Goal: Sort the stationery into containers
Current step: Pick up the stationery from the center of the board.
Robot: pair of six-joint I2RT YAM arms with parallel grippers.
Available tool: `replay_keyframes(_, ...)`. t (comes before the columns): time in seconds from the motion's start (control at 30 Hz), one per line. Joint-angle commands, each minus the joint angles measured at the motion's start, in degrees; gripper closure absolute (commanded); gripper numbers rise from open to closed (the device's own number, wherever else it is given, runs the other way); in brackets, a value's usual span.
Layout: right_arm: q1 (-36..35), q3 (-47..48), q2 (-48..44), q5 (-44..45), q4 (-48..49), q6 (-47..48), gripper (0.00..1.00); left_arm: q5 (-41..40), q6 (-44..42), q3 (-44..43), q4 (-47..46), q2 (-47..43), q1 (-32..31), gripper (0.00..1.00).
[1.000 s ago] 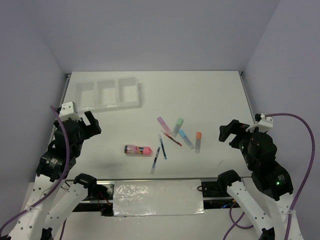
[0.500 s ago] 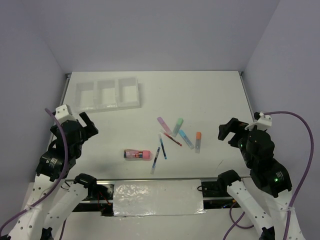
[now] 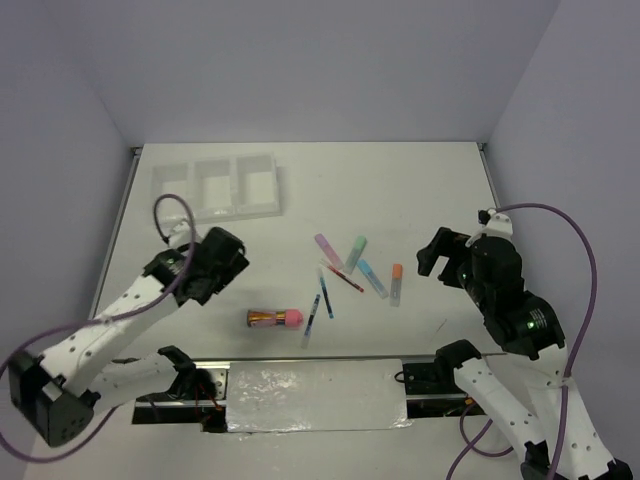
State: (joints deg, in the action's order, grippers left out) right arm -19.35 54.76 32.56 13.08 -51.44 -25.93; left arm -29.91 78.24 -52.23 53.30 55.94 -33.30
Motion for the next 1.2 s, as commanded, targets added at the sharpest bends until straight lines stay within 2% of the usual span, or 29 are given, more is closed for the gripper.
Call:
replay_keyframes(0.0,-0.3,-1.4,1.7,-3.6,2.7,0.1,0.0,-3.0,23.8,-4.9,7.3,8.4,-10.4,0.01)
replay_keyframes(0.03,-0.3,-1.8,1.6,-3.6,2.7,0.4,0.0,-3.3,26.2,-5.9,8.7,10.3,-14.2,0.01)
replay_keyframes(0.17,-0.2,-2.7,0.6,-4.0,2.7,1.1,0.0,-3.0,34.9,-10.4,15.1,17.7,-20.1,0.01)
replay_keyframes(0.33,-0.3,-3.6,-1.0,-4.2,2.9,1.4,0.0,-0.6,38.7,-8.1,13.3,18.7,-23.6,0.01)
replay_keyframes(0.53,-0.3,-4.4,-0.9,-5.5,3.9,1.6,0.0,0.1,39.5,-6.5,11.7,20.3,-24.3,0.01)
replay_keyframes(0.83,-0.3,-4.5,-1.5,-7.1,4.2,2.0,0.0,-3.1,42.7,-6.1,10.8,24.0,-24.1,0.01)
replay_keyframes(1.17,-0.3,-4.9,-2.3,-8.3,4.7,2.0,0.0,-3.8,38.2,-3.6,1.7,33.8,-19.8,0.01)
